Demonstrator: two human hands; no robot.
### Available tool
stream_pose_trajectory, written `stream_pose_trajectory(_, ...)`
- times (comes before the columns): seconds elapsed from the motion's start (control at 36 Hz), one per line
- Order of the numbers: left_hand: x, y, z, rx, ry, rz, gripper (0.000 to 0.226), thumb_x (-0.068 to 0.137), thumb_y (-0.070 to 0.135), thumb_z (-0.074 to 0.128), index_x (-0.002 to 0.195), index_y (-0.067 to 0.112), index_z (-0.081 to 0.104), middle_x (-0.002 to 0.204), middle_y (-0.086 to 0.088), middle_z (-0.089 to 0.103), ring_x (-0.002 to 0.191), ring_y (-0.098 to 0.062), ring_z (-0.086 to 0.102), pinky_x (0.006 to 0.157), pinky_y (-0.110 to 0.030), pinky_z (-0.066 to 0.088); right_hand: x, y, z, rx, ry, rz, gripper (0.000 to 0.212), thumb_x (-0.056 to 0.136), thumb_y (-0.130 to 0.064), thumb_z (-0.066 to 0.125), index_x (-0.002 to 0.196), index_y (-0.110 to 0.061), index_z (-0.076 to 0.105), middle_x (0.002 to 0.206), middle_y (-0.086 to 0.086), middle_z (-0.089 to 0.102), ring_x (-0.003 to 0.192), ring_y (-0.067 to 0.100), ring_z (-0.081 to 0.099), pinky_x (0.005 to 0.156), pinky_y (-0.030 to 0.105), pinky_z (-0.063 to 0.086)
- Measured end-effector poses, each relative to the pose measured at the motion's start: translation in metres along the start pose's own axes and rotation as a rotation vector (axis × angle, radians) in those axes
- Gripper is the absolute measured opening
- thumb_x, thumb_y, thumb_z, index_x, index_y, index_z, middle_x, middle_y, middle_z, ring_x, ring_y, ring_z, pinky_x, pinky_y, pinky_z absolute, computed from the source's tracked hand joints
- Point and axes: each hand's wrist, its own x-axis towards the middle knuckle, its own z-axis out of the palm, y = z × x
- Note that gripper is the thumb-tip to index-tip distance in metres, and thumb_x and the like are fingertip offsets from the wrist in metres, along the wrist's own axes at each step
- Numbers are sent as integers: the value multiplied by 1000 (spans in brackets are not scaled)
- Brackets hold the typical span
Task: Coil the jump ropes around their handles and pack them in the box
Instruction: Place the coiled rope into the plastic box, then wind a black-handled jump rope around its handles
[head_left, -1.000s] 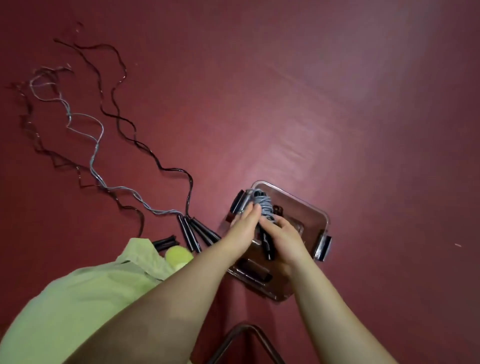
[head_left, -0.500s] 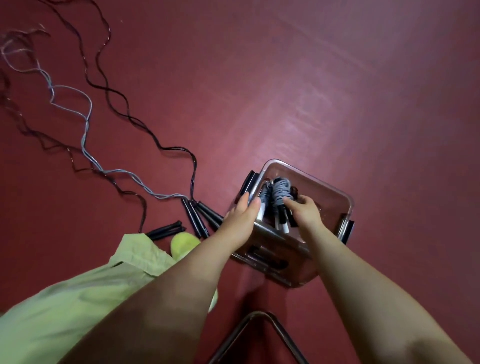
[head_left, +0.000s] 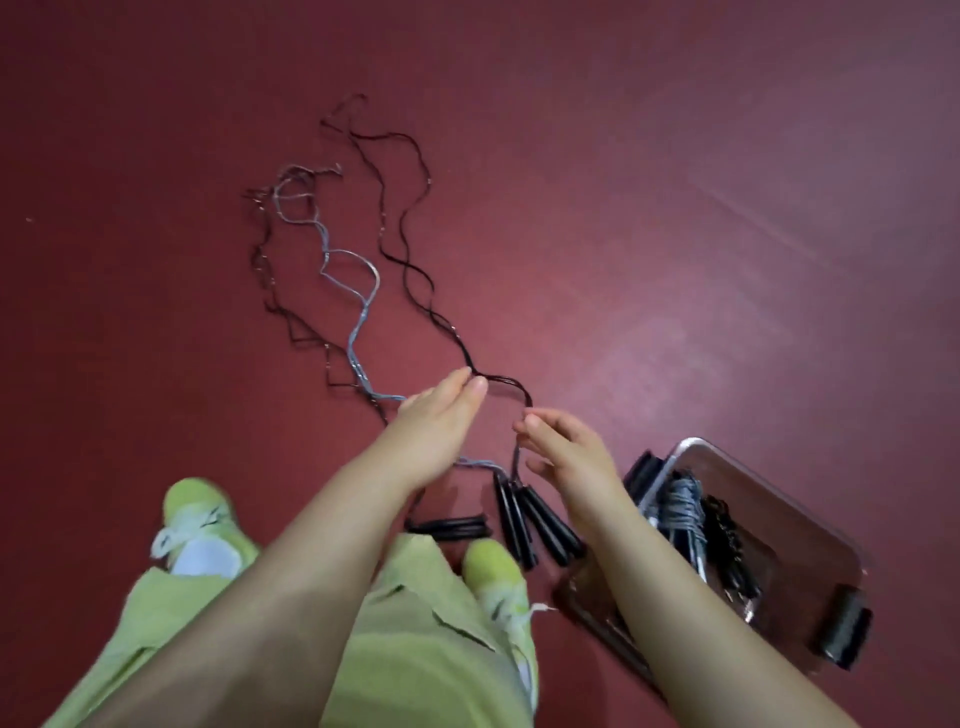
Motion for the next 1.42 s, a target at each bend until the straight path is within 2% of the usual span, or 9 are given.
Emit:
stream_pose_trajectory(0.42,37,-173,15,-468,88,-322,47,102,40,31,142,17,42,148,-3,42,137,-16,36,106,-22,23,94,83,108,-172,-89,207,5,93,-22,62,89,-20,65,88,2,64,80,13,56,78,29,43)
stream_pose_trajectory(0.5,47,-203,26,-548,80,-380,50,102,41,27,141,13,42,146,-7,44,136,-18,37,110,-26,23,119,119,114,-200,-40,268,15,92,-25,63,105,-17,64,92,0,63,80,11,56,78,29,43)
stream_pose_trajectory(0.69,51,-270,36,-615,114,-569,92,75,81,22,140,20,47,139,-7,53,133,-23,43,115,-43,25,173,176,137,-365,61,214,50,88,-22,71,131,-3,55,119,11,62,107,21,60,100,35,46)
stream_pose_trajectory(0.78,48,-285,35,-677,146,-594,62,96,59,27,133,16,53,128,-8,61,126,-24,50,113,-42,30,183,185,148,-442,68,219,45,85,-24,74,122,-2,61,111,10,65,100,19,61,98,37,48)
stream_pose_trajectory(0.92,43,-294,34,-718,197,-605,57,98,57,24,120,19,61,120,-6,66,120,-25,54,111,-44,32,183,188,158,-616,-44,236,34,79,-29,75,78,3,64,66,11,59,65,19,53,63,38,46)
stream_pose_trajectory(1.08,24,-273,17,-796,286,-502,56,96,59,26,124,24,59,123,-4,63,122,-21,52,113,-40,30,128,132,198,-555,-285,216,32,101,-21,50,70,-11,51,67,4,59,63,18,55,72,37,50)
stream_pose_trajectory(1.19,-4,-255,-10,-813,323,-373,50,100,50,23,128,24,56,132,-1,57,127,-13,47,114,-35,28,75,75,221,-425,-406,169,27,103,-23,43,78,-15,43,69,4,67,54,10,63,58,23,51)
stream_pose_trajectory(1.31,-31,-237,-31,-812,396,-260,58,96,59,27,124,22,62,131,-3,60,126,-20,51,112,-39,33,33,21,239,-282,-453,112,27,103,-27,42,79,-16,43,70,2,71,64,18,66,69,33,51)
stream_pose_trajectory(1.42,-75,-212,-64,-832,433,-140,34,102,36,37,98,18,65,89,5,66,78,6,64,66,-1,42,-16,-29,255,-262,-508,41,27,103,-28,42,79,-16,41,75,4,70,64,17,68,59,26,54)
